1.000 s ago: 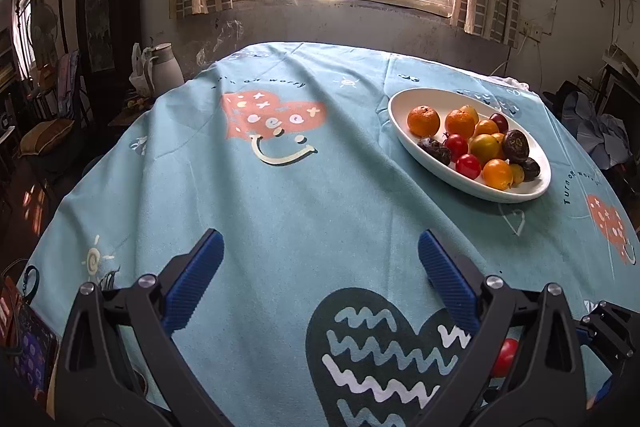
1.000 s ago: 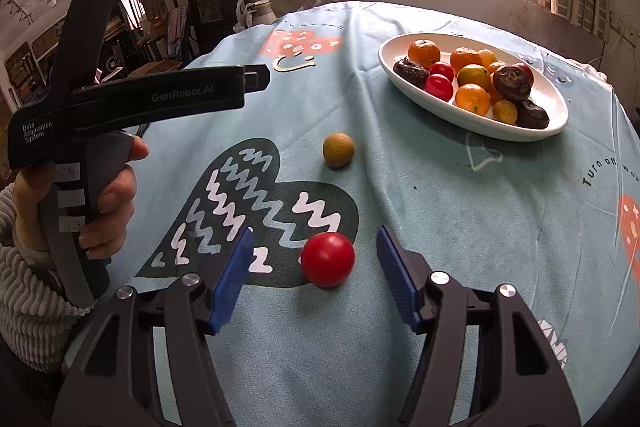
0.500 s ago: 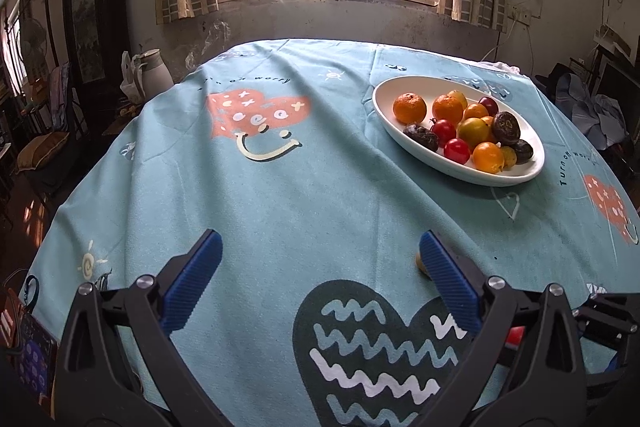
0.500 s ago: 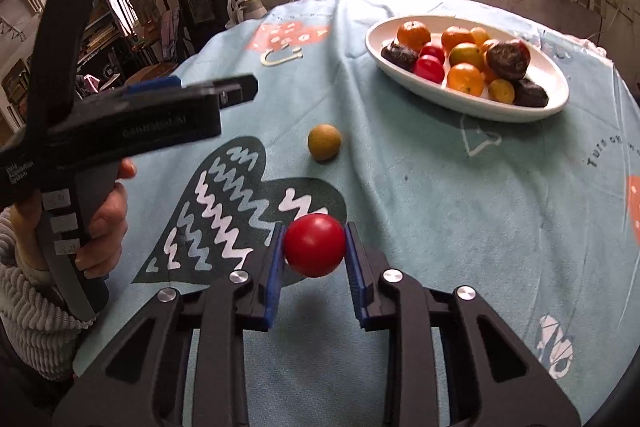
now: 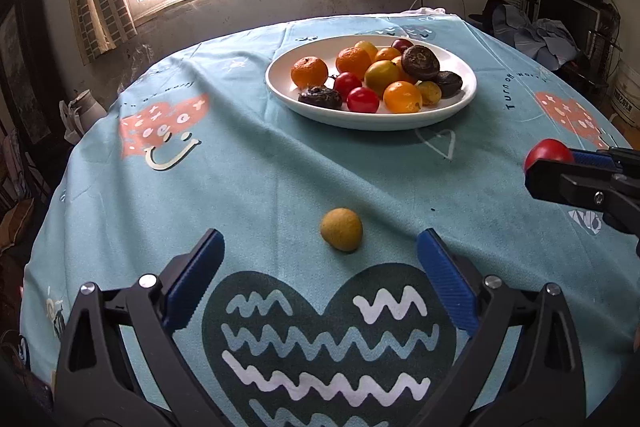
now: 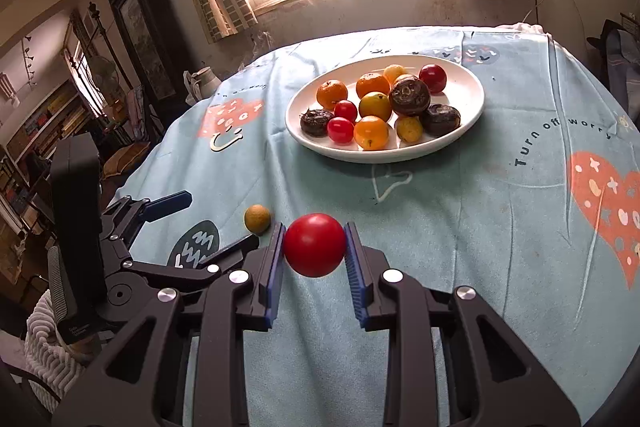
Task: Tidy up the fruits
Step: 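Grasp the small yellow fruit with the left tool while the right tool holds the red tomato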
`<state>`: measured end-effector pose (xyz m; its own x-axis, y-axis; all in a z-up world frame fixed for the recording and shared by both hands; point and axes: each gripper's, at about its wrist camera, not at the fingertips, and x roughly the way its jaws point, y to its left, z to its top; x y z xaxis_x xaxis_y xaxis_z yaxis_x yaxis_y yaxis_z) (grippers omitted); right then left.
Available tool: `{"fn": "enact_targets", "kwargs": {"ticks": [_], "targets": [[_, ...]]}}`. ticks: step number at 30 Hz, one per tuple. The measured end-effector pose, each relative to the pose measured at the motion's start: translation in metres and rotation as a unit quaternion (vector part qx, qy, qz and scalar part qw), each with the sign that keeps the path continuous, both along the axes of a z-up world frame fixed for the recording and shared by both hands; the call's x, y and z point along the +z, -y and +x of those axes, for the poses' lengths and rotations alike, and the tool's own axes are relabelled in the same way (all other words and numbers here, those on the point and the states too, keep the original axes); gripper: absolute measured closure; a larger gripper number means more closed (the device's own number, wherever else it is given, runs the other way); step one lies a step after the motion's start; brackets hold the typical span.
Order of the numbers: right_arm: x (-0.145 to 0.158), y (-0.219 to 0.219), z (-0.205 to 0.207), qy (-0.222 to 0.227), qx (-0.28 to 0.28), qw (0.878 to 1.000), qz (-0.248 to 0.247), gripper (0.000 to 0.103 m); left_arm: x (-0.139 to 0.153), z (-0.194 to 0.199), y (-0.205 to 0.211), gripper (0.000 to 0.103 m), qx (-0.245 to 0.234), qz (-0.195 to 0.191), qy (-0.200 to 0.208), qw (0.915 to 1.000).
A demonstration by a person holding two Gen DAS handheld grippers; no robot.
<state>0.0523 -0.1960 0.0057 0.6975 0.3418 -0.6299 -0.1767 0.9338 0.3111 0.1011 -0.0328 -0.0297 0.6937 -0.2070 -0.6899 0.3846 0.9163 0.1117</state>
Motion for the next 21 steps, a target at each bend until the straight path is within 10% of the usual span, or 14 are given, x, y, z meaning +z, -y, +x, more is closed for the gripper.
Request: {"fn": "enact_targets", "kwargs": {"ticks": [21], "targets": [[-0.004, 0.004, 0.003, -0.015, -0.005, 1.0, 0.009, 0.074, -0.024, 0.036, 0.007, 0.077, -0.029, -0.031, -0.076, 0.9962]]}}
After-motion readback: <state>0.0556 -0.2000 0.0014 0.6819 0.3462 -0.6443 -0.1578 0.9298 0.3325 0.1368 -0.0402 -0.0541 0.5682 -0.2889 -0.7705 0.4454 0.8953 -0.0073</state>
